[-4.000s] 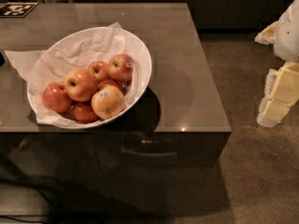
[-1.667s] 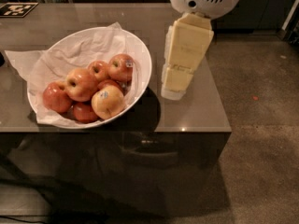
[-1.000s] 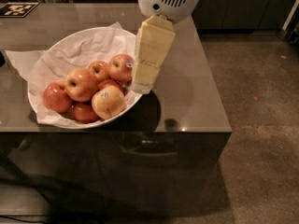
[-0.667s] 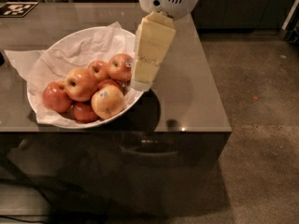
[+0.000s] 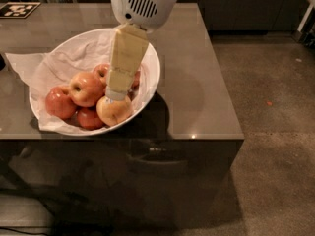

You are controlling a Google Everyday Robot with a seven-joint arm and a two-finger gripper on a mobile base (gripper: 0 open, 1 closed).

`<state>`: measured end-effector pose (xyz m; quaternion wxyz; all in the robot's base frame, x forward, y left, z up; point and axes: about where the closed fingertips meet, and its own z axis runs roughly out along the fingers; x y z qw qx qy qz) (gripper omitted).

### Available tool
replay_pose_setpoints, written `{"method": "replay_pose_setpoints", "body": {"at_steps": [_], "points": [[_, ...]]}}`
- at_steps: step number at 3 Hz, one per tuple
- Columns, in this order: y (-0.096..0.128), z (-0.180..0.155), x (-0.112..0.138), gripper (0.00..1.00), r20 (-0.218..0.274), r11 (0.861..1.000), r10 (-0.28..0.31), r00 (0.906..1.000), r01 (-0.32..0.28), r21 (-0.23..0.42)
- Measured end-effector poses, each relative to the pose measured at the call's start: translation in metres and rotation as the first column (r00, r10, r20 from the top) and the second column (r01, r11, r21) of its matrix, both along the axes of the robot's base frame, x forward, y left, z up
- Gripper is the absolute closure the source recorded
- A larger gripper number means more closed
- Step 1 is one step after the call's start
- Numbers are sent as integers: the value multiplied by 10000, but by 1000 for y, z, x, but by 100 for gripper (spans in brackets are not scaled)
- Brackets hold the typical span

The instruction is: Pick apple from white bowl

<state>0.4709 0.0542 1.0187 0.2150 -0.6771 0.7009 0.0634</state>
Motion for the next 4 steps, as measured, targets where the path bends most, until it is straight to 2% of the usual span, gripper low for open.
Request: {"method": "replay_pose_setpoints", "body": {"at_steps": [1,2,4], "points": [[34,-13,2,0,-338,9989,462,9984,-461,42],[58,-30,0,0,-892,9954,961,9914,-957,95],[65,-41,8,0,-902,9960,890,9919,-892,10]]}}
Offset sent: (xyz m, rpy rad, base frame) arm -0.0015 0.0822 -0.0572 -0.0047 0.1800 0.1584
